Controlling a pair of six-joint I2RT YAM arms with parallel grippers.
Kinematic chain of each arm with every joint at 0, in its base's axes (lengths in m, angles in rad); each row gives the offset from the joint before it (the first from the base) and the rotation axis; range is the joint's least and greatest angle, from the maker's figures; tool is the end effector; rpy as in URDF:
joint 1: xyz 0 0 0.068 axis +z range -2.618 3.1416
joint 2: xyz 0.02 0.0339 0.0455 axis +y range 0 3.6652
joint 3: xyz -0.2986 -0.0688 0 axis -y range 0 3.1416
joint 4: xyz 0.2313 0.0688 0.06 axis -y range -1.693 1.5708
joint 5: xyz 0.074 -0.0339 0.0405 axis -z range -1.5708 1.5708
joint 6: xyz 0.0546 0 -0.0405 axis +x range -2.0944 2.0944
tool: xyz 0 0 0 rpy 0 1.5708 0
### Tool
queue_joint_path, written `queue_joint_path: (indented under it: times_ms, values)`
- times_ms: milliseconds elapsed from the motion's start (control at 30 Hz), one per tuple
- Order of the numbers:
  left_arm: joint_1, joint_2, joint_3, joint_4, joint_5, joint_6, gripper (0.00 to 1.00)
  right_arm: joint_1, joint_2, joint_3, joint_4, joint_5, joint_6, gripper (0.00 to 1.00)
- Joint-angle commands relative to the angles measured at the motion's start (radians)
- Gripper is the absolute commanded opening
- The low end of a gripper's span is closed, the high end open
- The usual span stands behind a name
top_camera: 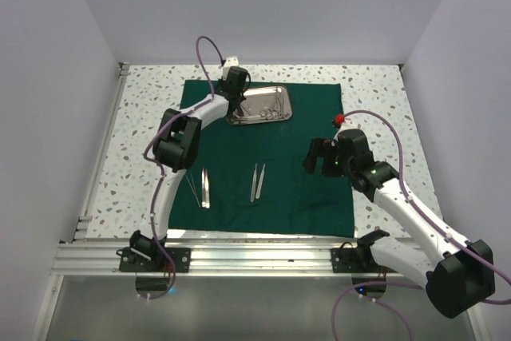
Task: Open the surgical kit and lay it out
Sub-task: Pick up the medical item from the container.
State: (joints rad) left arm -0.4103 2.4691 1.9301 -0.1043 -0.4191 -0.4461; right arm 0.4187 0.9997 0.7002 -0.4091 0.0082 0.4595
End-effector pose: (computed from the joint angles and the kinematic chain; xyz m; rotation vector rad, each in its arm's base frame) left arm 0.5426 -0.2118 0.1580 -0.2657 2.1344 -0.0304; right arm 0.1783 0.0788 0.2701 0.0517 2.3195 0.4451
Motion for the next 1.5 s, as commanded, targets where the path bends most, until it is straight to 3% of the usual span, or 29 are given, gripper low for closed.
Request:
queue_joint_path:
  times_ms: [0, 200, 300, 333, 500, 700, 1100, 1300, 1467]
  values:
    - [0.016, 0.033, 0.035, -0.058, 0.026, -0.003, 0.20, -0.001, 0.008, -0.001, 0.035, -0.005, 0.007, 0.98]
    - [0.019, 0.051, 0.066, -0.101, 0.051, 0.009, 0.13, -0.001, 0.011, 0.001, 0.035, -0.005, 0.005, 0.98]
    - [0.022, 0.063, 0.082, -0.124, 0.075, 0.026, 0.07, 0.000, 0.013, -0.001, 0.036, -0.005, 0.007, 0.98]
    - [0.022, 0.067, 0.086, -0.133, 0.080, 0.032, 0.00, -0.001, 0.013, -0.001, 0.036, -0.005, 0.007, 0.98]
    - [0.022, 0.071, 0.078, -0.132, 0.097, 0.052, 0.00, -0.001, 0.014, -0.001, 0.038, -0.004, 0.007, 0.98]
    - [0.022, -0.037, 0.000, -0.031, 0.127, 0.089, 0.00, 0.000, 0.011, -0.002, 0.036, -0.005, 0.007, 0.98]
    - [0.011, -0.197, 0.030, -0.008, 0.143, 0.124, 0.00, -0.001, 0.004, -0.004, 0.035, -0.005, 0.008, 0.98]
    - [-0.008, -0.313, -0.098, 0.011, 0.143, 0.103, 0.00, 0.000, 0.004, -0.002, 0.036, -0.005, 0.008, 0.98]
    - [-0.051, -0.484, -0.445, 0.125, 0.143, 0.044, 0.00, -0.001, 0.000, -0.005, 0.038, -0.005, 0.008, 0.98]
